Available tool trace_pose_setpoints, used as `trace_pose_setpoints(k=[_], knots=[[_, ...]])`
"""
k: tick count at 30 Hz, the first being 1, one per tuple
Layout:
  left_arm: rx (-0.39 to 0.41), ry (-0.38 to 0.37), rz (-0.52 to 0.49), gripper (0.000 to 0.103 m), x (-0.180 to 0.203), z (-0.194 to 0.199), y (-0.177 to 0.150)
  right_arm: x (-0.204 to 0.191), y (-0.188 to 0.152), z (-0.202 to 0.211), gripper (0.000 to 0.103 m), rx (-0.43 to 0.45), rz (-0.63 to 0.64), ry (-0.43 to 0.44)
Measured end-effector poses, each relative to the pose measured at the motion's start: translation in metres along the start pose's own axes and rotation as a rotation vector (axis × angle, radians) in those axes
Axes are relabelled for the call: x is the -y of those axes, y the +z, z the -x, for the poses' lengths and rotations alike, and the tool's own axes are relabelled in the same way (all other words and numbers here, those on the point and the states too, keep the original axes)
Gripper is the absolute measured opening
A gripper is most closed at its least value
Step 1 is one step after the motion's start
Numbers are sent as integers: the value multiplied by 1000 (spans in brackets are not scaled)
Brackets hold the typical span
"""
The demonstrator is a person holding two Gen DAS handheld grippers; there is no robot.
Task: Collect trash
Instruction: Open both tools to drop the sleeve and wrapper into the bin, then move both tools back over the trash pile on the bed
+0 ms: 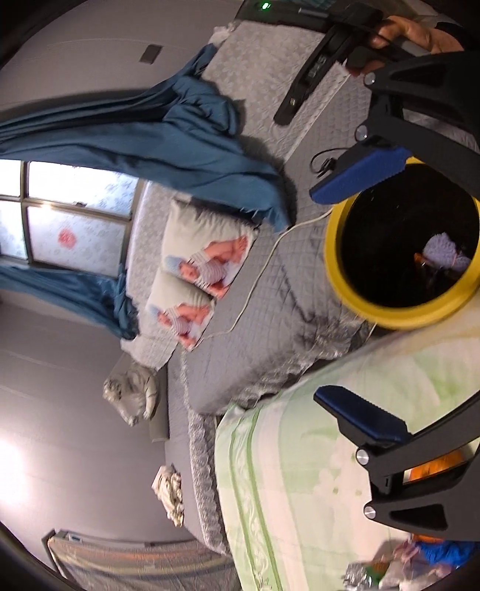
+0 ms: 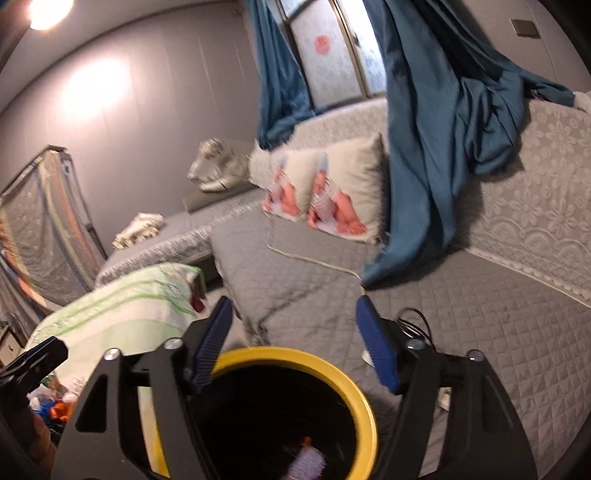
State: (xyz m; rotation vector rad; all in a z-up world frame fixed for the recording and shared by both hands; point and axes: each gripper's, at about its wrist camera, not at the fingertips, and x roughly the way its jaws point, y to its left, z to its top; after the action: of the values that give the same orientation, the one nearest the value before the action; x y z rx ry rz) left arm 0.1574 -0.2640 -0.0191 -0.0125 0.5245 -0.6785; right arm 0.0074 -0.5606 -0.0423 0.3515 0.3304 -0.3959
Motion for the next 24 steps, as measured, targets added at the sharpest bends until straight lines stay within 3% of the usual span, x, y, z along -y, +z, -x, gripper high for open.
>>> trace_pose_setpoints(k=[1, 10, 17, 24], knots=[[12, 19, -2, 95, -6, 5, 3, -5, 2, 6, 79, 25, 5, 25], [97, 189, 18, 95, -84, 68, 19, -61, 14, 38, 92, 152, 94, 194], [131, 345, 55, 95, -153, 121, 11, -117, 15, 48, 94, 173, 162, 282], [150, 427, 111, 95, -206, 166, -8, -182, 5, 46, 94, 146, 248, 370]])
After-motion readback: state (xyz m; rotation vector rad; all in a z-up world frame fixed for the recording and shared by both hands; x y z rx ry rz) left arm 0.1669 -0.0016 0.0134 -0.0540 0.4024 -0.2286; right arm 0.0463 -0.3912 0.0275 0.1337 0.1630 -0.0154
